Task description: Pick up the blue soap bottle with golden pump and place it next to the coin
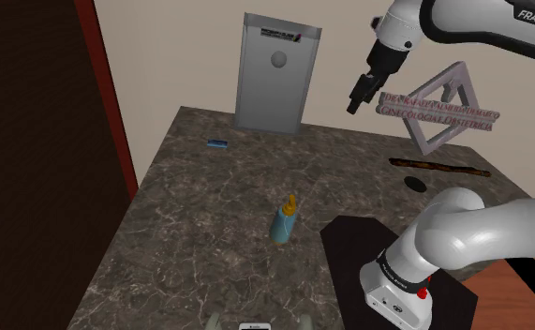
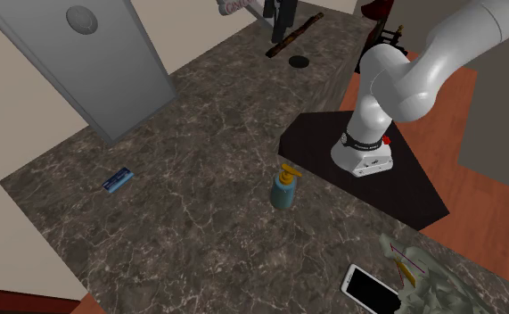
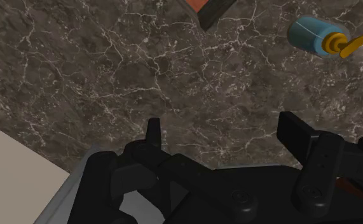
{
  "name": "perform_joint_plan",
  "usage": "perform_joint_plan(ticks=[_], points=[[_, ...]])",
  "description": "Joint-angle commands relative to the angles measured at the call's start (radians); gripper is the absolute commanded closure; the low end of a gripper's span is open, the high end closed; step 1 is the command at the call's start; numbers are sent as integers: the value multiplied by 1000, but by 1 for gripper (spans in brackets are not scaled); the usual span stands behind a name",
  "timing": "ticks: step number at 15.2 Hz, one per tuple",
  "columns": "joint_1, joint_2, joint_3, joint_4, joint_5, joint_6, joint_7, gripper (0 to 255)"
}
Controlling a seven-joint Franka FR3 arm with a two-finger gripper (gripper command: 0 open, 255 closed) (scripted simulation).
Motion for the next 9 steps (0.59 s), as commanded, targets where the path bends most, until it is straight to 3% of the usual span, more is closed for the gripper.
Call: perform_joint_plan(ticks=[1,9], points=[[0,0,0,0,0,0,0,0],[70,116,105,-89,58,99,54,0]])
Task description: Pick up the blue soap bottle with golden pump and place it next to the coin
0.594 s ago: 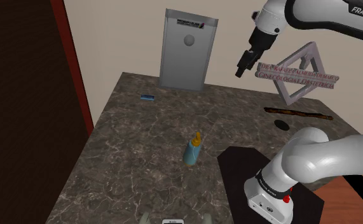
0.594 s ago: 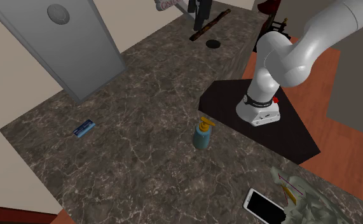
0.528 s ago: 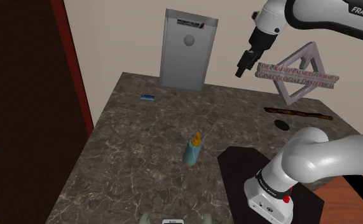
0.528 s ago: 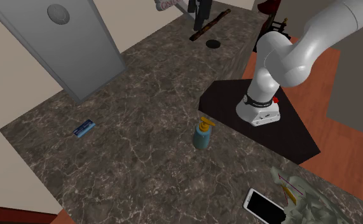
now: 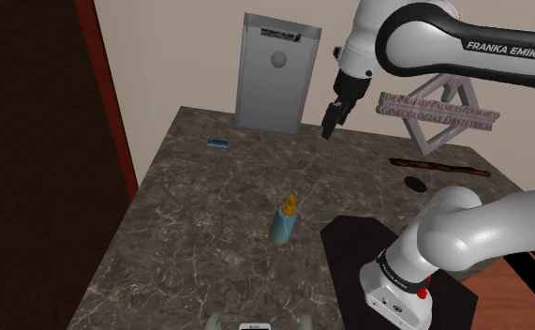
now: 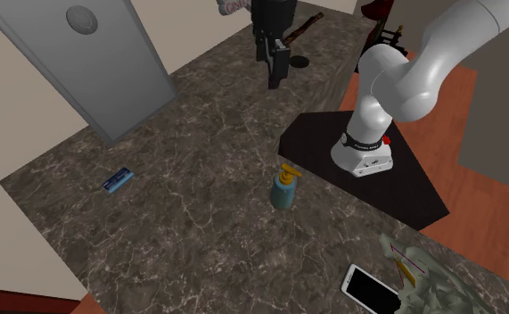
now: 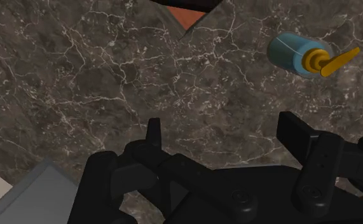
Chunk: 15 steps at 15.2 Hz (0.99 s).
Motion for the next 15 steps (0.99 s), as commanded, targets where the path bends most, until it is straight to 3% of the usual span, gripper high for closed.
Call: perform_joint_plan(ticks=[1,15], points=[[19,34,29,-17,16,25,17,0],[138,355,216,-63,96,214,112,0]])
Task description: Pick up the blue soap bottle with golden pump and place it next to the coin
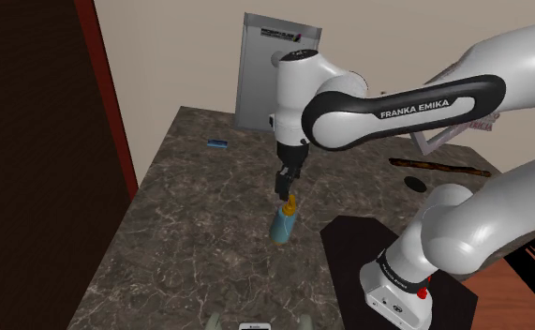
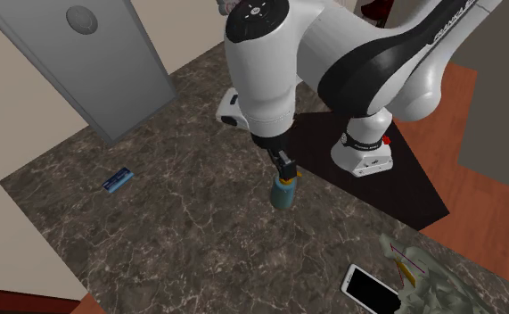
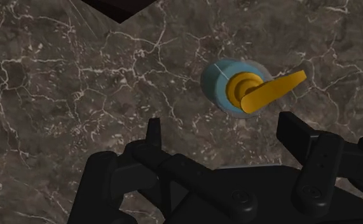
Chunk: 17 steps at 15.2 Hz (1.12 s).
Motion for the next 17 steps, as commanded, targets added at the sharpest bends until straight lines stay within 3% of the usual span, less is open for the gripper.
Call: perform_joint_plan(ticks=[1,11,17], points=[[17,62,29,6,7,30,18,0],[29,138,56,-70,6,161,36,0],[29,138,56,-70,6,161,36,0]])
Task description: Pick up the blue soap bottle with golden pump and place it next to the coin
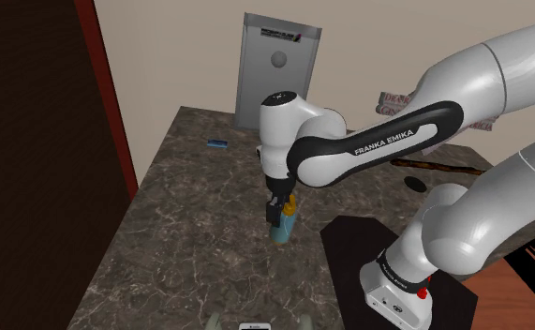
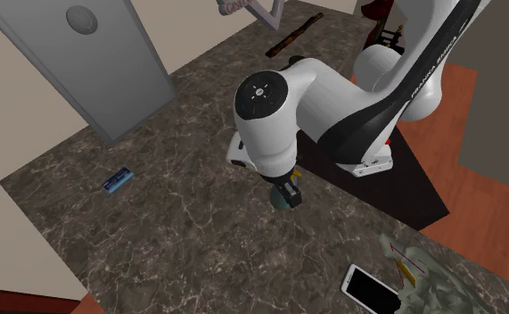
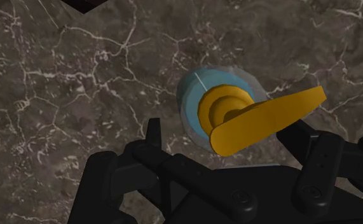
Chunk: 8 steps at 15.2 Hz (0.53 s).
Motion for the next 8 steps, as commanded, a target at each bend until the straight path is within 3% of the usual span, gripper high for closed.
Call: perform_joint_plan(ticks=[1,2,8], points=[[0,0,0,0,0,0,0,0],[0,0,0,0,0,0,0,255],[0,0,0,0,0,0,0,255]])
